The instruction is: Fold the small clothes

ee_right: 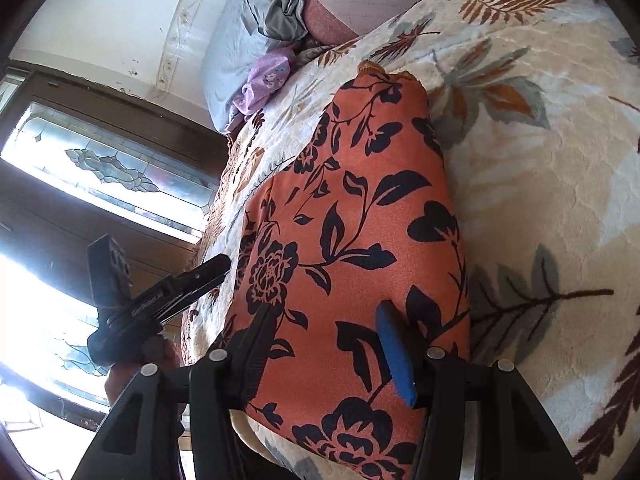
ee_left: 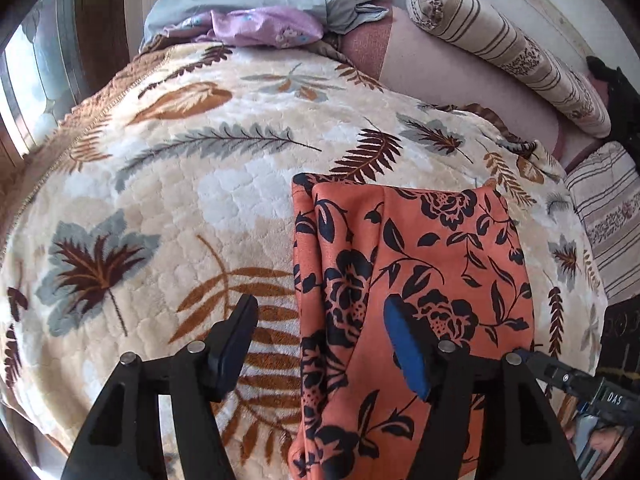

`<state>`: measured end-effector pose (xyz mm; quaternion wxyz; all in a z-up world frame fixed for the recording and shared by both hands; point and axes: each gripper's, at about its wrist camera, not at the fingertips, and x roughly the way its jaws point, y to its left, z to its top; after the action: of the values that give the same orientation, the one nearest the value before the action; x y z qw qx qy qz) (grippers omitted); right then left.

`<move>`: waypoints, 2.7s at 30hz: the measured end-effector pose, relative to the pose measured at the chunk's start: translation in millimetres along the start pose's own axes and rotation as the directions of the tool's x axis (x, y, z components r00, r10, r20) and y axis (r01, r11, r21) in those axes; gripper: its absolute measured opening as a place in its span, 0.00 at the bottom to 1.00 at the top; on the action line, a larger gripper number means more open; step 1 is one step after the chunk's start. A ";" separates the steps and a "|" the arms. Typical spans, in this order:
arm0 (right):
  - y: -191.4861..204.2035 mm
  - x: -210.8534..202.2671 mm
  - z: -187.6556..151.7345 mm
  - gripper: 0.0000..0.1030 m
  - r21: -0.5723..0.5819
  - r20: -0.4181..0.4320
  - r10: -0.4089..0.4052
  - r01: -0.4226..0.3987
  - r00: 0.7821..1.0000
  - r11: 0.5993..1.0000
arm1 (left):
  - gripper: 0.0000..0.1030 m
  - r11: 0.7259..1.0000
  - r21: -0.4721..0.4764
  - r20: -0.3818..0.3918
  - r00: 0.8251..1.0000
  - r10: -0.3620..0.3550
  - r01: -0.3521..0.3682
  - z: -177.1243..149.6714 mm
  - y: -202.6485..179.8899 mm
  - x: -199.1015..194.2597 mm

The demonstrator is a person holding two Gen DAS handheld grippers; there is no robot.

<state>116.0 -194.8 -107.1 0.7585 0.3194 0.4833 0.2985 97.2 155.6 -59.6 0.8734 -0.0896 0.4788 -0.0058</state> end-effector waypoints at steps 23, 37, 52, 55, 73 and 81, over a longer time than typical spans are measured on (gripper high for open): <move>12.3 -49.8 -26.0 0.81 -0.030 -0.002 -0.099 0.099 0.995 0.995 | 0.83 0.993 -0.090 -0.114 0.990 -0.080 0.070 -60.9 19.4 -2.9; -20.0 26.4 24.0 0.90 0.063 -0.124 -0.084 0.092 0.989 0.994 | 0.84 0.958 -0.109 -0.149 0.948 -0.280 0.266 -41.4 5.7 42.2; 59.1 11.2 25.1 0.34 -0.251 -0.081 -0.234 0.207 0.969 0.946 | 0.32 0.912 -0.191 -0.089 0.919 -0.383 0.362 -37.5 9.9 29.7; 80.4 -10.7 34.7 0.34 -0.307 -0.029 -0.222 0.202 0.975 0.930 | 0.32 0.909 -0.156 -0.041 0.917 -0.398 0.387 -24.9 -5.4 13.7; -87.3 -89.8 66.8 0.53 0.032 0.009 -0.417 0.417 0.909 0.908 | 0.60 0.947 -0.023 -0.251 0.915 -0.315 0.319 5.8 -146.5 102.8; -41.0 -139.9 60.4 0.58 -0.029 0.230 -0.352 0.368 0.907 0.929 | 0.65 0.974 0.051 -0.109 0.970 -0.216 0.223 -0.1 -126.7 47.8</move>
<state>128.1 -338.6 -43.1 0.8604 0.2286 0.4356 0.1330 132.6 26.3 -79.0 0.8440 -0.1140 0.5097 -0.1220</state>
